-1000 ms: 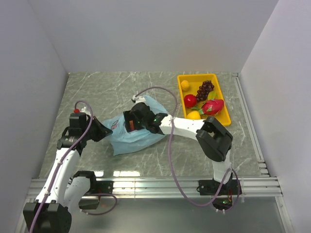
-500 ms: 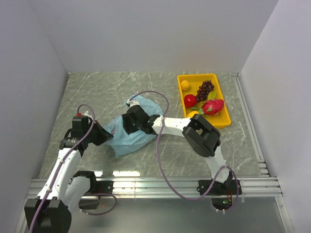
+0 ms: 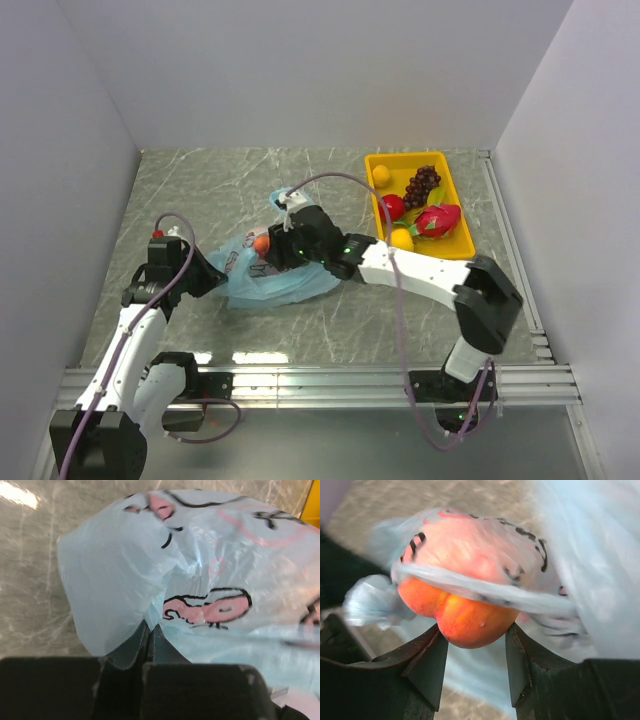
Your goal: Untie the knot of the plastic bag and take out the fruit
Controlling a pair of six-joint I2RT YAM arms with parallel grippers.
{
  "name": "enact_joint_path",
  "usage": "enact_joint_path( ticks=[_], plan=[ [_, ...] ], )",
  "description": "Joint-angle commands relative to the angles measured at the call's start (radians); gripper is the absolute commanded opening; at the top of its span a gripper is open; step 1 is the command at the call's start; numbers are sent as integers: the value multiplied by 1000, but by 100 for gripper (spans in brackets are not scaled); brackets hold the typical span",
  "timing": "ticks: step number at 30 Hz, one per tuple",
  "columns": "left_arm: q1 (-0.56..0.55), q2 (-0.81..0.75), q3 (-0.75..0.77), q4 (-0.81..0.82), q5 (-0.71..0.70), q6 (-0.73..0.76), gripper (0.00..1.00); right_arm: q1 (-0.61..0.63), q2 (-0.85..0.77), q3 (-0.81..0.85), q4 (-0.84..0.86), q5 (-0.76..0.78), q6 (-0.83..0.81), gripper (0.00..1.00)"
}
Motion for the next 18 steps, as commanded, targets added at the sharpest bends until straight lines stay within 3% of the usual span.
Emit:
enact_joint_path(
  ticks=[1, 10, 15, 18],
  plan=[
    [-4, 8, 50, 33, -69, 48, 1, 2, -108, -37, -41, -72, -81, 1],
    [-4, 9, 33, 85, -95, 68, 0, -1, -245, -64, -208, -189, -192, 0],
    [-4, 31, 30, 105, -100, 75, 1, -1, -257, -102, -210, -296, -187, 0],
    [-4, 44, 25, 108, -94, 80, 1, -4, -315, -115, -187, -267, -166, 0]
  ],
)
